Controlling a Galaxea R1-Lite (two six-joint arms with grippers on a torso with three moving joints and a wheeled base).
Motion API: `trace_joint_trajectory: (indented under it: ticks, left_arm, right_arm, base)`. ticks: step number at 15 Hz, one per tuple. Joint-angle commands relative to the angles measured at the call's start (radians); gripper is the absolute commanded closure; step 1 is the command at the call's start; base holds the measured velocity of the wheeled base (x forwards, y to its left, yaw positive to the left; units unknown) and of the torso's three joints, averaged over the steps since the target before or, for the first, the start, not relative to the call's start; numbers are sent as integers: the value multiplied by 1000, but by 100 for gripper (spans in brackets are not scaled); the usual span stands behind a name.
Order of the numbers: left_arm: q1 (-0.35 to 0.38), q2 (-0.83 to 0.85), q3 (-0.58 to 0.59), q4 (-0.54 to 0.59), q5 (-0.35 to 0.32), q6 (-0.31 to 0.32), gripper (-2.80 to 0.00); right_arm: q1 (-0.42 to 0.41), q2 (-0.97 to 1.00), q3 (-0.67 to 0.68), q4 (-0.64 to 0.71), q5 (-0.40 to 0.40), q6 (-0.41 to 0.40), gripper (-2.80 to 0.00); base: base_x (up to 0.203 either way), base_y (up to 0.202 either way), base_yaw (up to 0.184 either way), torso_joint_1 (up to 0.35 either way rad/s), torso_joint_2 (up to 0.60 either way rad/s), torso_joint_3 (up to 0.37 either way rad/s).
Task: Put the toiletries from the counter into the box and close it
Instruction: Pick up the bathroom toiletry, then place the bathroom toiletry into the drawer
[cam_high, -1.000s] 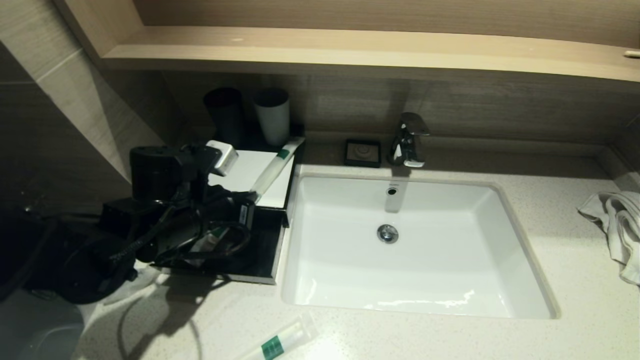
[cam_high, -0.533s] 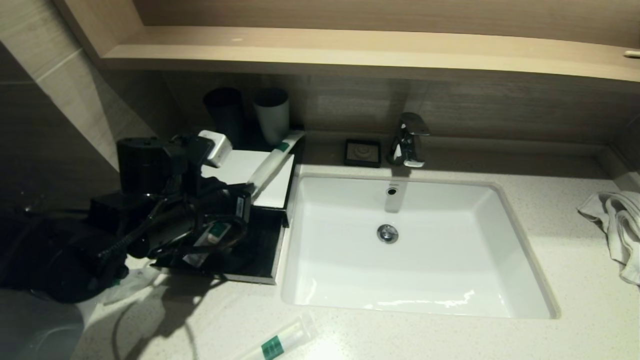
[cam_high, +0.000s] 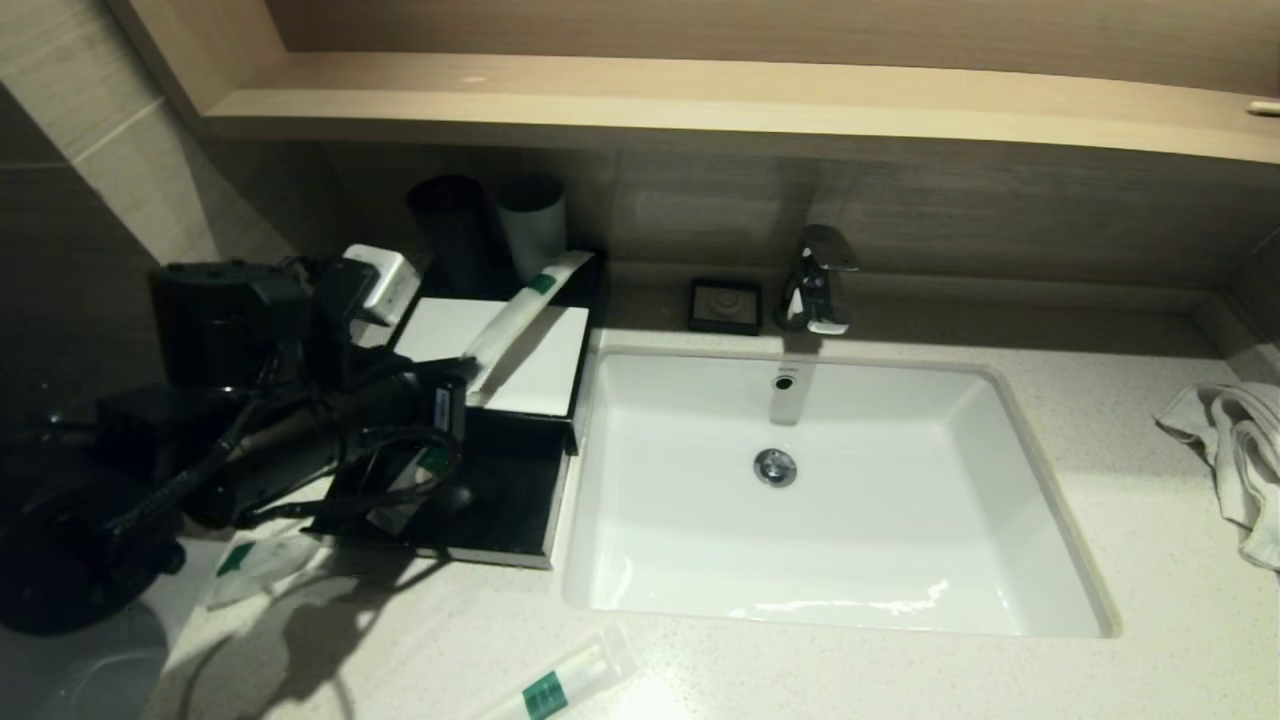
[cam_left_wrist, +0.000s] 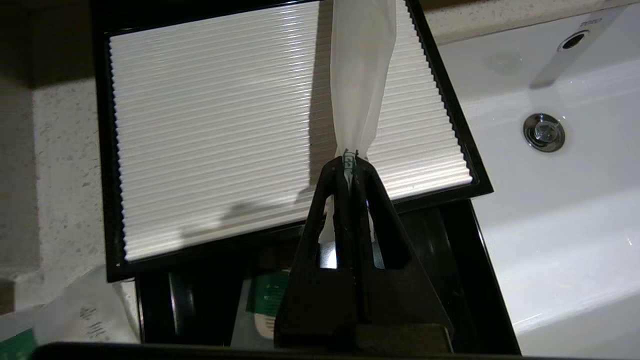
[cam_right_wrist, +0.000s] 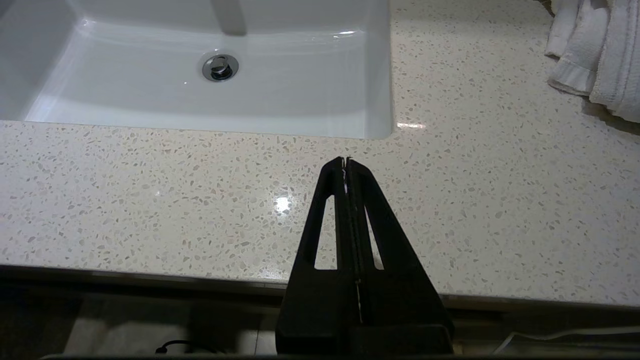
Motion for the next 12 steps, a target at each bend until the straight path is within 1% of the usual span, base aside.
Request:
trace_joint_trajectory:
  ticks: [1,3,5,8,10,12]
  left_arm:
    - [27,-75,3,49,27,-2,0]
    - [44,-121,-7,124,40,-11,0]
    - [46,-176,-18,196,43,-36,0]
    - [47,-290,-32,352,61,-59,0]
    - [47,-365,-21,432,65,-66,0]
    - [46,-428,11,488,66,-67,0]
  right_arm:
    - [0,0,0,0,0,-1,0]
    - [0,0,0,0,0,-1,0]
    - [0,0,0,0,0,-1,0]
    - [0,0,0,0,0,-1,0]
    - [0,0,0,0,0,-1,0]
    - [0,0,0,0,0,-1,0]
  base:
    - [0,0,0,0,0,0]
    - [0,0,0,0,0,0]
    - [0,0,0,0,0,0]
    - [0,0,0,0,0,0]
    - [0,0,0,0,0,0]
    - [0,0,0,0,0,0]
